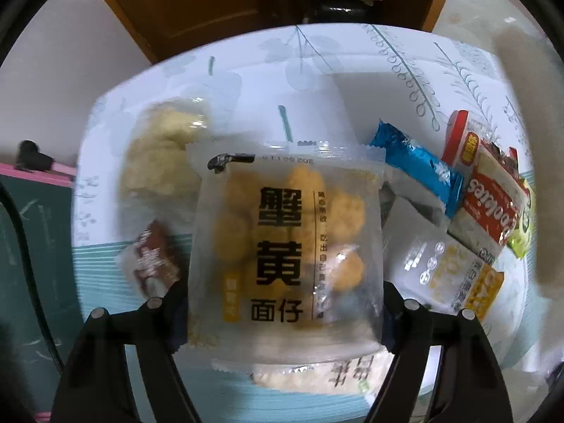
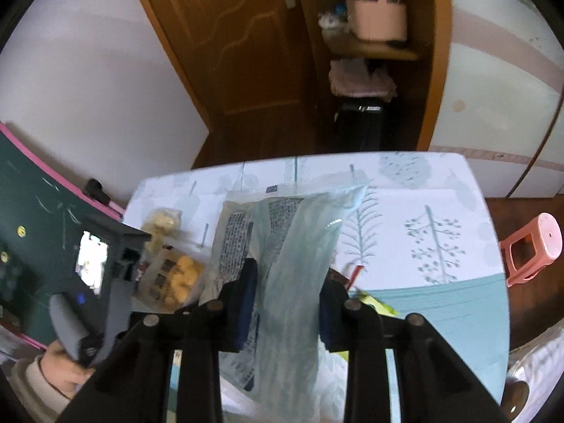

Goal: Organize snacks
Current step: 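Grasp the yellow-cake pack with the left gripper while the right grasps the pale blue bag, then carry both packs over the white tray and release them inside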

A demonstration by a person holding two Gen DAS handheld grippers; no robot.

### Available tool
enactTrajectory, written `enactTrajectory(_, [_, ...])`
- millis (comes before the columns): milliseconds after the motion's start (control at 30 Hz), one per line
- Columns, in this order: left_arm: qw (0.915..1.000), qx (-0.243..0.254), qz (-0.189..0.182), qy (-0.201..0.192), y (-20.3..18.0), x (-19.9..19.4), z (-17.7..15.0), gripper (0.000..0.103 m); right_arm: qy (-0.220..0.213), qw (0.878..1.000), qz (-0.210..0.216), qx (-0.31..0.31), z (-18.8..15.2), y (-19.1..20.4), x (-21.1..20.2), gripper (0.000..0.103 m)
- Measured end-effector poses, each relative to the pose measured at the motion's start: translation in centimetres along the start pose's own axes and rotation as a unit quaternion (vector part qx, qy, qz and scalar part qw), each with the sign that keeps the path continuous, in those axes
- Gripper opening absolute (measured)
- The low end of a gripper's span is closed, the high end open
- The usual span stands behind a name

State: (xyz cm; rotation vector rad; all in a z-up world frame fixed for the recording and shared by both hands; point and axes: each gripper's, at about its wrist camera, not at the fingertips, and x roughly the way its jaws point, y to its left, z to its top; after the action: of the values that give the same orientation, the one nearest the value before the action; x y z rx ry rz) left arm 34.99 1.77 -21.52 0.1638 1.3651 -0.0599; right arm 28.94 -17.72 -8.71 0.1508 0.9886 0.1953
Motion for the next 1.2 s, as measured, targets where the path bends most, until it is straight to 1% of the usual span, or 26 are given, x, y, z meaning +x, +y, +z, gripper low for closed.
enactTrajectory(100, [0.9997,0.008,0.006,-0.022,-0.1,-2.6,-1.0,0.077,-0.019,1.0,0.0,0.005,-0.3,-0.3,-2.6,0.03])
enactTrajectory(233, [0.9979,0.016,0.012,-0.061,-0.5,-7.9,-2.6,0.077,-0.041,0.999,0.01,0.012,-1.1,0.1,-6.1,0.03])
enactTrajectory(400, [0.9927,0.017,-0.009,-0.119,-1.1,-16.1,-6.2,0.077,-0.075,0.996,0.039,0.016,-2.9,1.2,-11.7,0.03])
enactTrajectory(467, [0.9884,0.02,-0.011,-0.15,-1.5,-19.7,-8.7,0.078,-0.09,0.994,0.053,0.015,-4.2,1.6,-14.0,0.03])
enactTrajectory(567, [0.9817,0.017,-0.004,-0.189,-1.8,-24.2,-12.7,0.078,-0.107,0.992,0.073,0.012,-6.1,2.5,-17.1,0.03])
enactTrajectory(600, [0.9792,0.016,-0.009,-0.202,-1.8,-25.7,-14.3,0.078,-0.113,0.991,0.077,0.011,-6.7,2.7,-18.0,0.03])
enactTrajectory(700, [0.9751,0.006,-0.024,-0.22,-1.4,-28.2,-17.7,0.078,-0.133,0.987,0.089,0.005,-8.9,3.4,-20.7,0.03])
enactTrajectory(833, [0.9667,-0.014,-0.026,-0.254,-0.8,-30.5,-22.1,0.08,-0.16,0.983,0.091,0.001,-12.4,4.0,-23.7,0.03])
enactTrajectory(900, [0.9622,-0.021,-0.016,-0.271,-0.6,-30.8,-24.3,0.08,-0.165,0.981,0.097,0.007,-14.1,3.9,-24.6,0.03])
enactTrajectory(967, [0.96,-0.029,-0.008,-0.278,-0.6,-30.6,-25.8,0.081,-0.167,0.98,0.109,0.013,-15.7,3.6,-25.0,0.03])
enactTrajectory(1100, [0.9599,-0.05,-0.018,-0.275,-1.0,-29.1,-28.8,0.081,-0.168,0.982,0.091,0.005,-18.3,3.8,-25.2,0.03])
enactTrajectory(1200, [0.964,-0.054,-0.015,-0.26,-1.7,-26.5,-30.0,0.081,-0.155,0.985,0.074,-0.002,-20.0,3.5,-24.1,0.03])
